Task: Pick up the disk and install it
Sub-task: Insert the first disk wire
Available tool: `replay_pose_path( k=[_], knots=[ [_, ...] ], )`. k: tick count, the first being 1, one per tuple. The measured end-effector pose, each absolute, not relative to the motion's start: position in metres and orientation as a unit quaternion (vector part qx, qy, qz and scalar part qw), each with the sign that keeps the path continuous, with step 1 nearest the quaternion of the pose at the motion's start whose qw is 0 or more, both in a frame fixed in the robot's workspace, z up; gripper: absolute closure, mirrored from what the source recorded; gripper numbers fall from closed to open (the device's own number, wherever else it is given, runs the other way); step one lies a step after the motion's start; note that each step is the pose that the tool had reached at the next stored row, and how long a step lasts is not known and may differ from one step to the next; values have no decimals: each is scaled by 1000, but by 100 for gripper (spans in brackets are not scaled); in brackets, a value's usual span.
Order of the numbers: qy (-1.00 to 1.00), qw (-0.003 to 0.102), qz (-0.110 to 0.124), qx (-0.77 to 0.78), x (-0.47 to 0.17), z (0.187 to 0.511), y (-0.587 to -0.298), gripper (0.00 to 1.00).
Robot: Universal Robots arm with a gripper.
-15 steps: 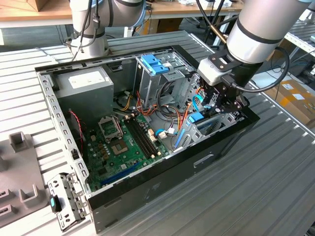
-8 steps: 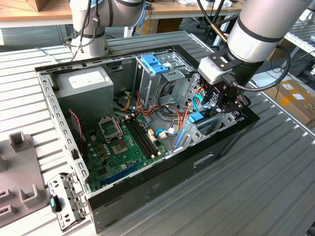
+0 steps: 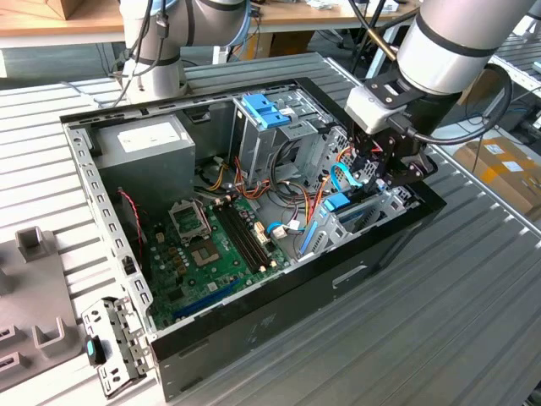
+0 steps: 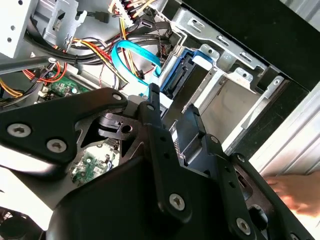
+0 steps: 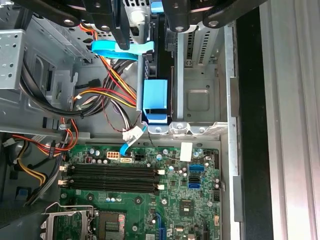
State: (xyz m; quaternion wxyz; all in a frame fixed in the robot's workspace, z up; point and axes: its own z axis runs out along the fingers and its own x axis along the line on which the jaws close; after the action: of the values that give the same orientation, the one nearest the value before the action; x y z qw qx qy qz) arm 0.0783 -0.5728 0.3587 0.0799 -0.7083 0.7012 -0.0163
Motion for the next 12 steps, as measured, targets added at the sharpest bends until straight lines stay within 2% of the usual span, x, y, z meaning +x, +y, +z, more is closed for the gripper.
replay_pose_path(
  k=[4,12],
  knots=[
    [704,53,10,-708,79,358,-573,58],
    [704,52,11,-708,85,358,-573,58]
  ],
)
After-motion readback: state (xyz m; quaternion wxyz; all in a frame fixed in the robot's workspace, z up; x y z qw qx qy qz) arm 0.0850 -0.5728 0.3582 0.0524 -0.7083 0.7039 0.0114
